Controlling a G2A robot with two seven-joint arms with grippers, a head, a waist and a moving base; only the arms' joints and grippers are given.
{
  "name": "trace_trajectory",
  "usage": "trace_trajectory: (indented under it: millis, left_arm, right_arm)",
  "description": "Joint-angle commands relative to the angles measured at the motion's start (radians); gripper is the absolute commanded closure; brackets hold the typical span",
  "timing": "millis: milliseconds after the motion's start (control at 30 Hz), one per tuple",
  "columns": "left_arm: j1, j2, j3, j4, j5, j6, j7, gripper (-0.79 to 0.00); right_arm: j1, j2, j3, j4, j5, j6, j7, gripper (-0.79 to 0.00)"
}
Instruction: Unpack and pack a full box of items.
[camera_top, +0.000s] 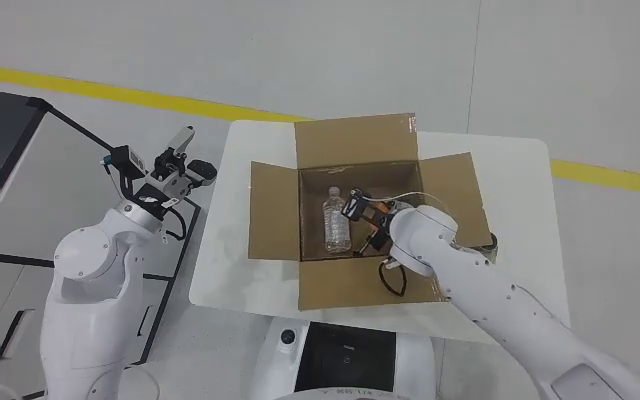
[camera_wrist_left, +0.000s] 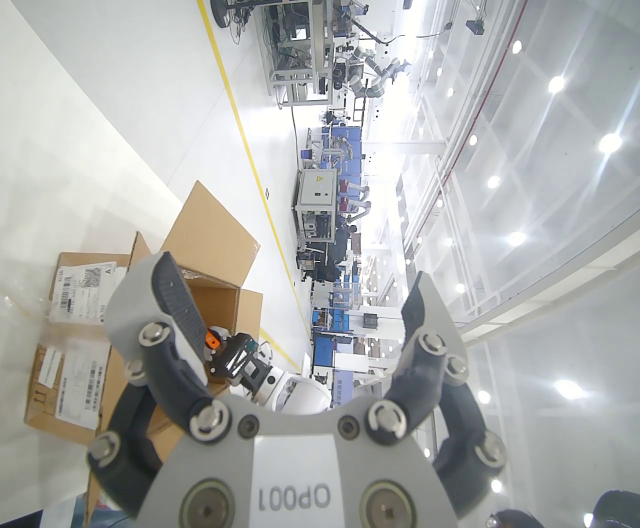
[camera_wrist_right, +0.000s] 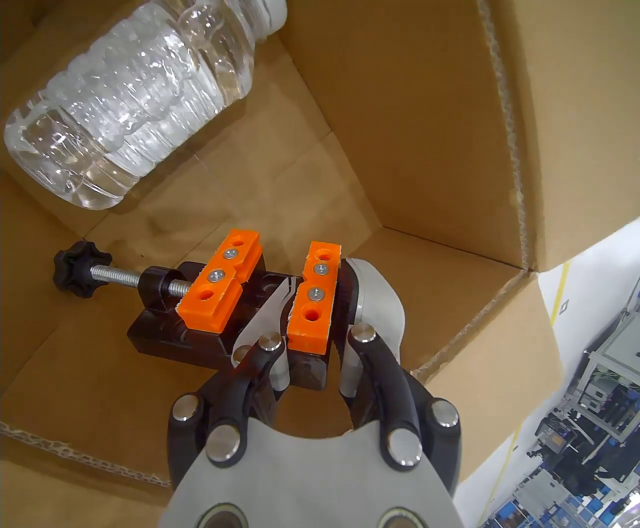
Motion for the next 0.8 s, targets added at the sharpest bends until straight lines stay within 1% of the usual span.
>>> trace_trajectory:
  millis: [0, 133, 167, 300, 433, 533, 600, 700, 767]
  left_arm:
    - [0.000, 0.000, 0.000, 0.000, 0.000, 0.000, 0.000, -0.785]
    - [0.000, 0.000, 0.000, 0.000, 0.000, 0.000, 0.000, -0.785]
    - [0.000, 0.000, 0.000, 0.000, 0.000, 0.000, 0.000, -0.785]
    - [0.000, 0.000, 0.000, 0.000, 0.000, 0.000, 0.000, -0.785]
    - [0.000, 0.000, 0.000, 0.000, 0.000, 0.000, 0.000, -0.785]
    - [0.000, 0.000, 0.000, 0.000, 0.000, 0.000, 0.000, -0.785]
    - [0.000, 0.000, 0.000, 0.000, 0.000, 0.000, 0.000, -0.785]
    - [0.000, 0.000, 0.000, 0.000, 0.000, 0.000, 0.000, -0.785]
    - [0.000, 0.000, 0.000, 0.000, 0.000, 0.000, 0.000, -0.785]
  right_arm:
    - [0.008, -0.006, -0.005, 0.015, 0.011, -0.008, 0.016, -0.166]
    - [0.019, -0.018, -0.009, 0.042, 0.035, -0.011, 0.036, -0.212]
    - [0.021, -0.020, -0.008, 0.046, 0.036, -0.010, 0.039, -0.234]
    - [0.023, -0.025, 0.001, 0.056, 0.048, -0.015, 0.048, -0.262]
    - [0.014, -0.025, 0.033, 0.026, 0.054, 0.001, 0.044, -0.274]
    - [-0.010, -0.017, 0.083, -0.029, 0.069, 0.024, 0.027, -0.277]
    - [-0.037, -0.009, 0.128, -0.089, 0.074, 0.045, 0.008, -0.299]
    - [-0.104, 0.009, 0.224, -0.219, 0.066, 0.099, -0.019, -0.326]
    - [-0.175, 0.024, 0.303, -0.326, 0.058, 0.141, -0.024, -0.332]
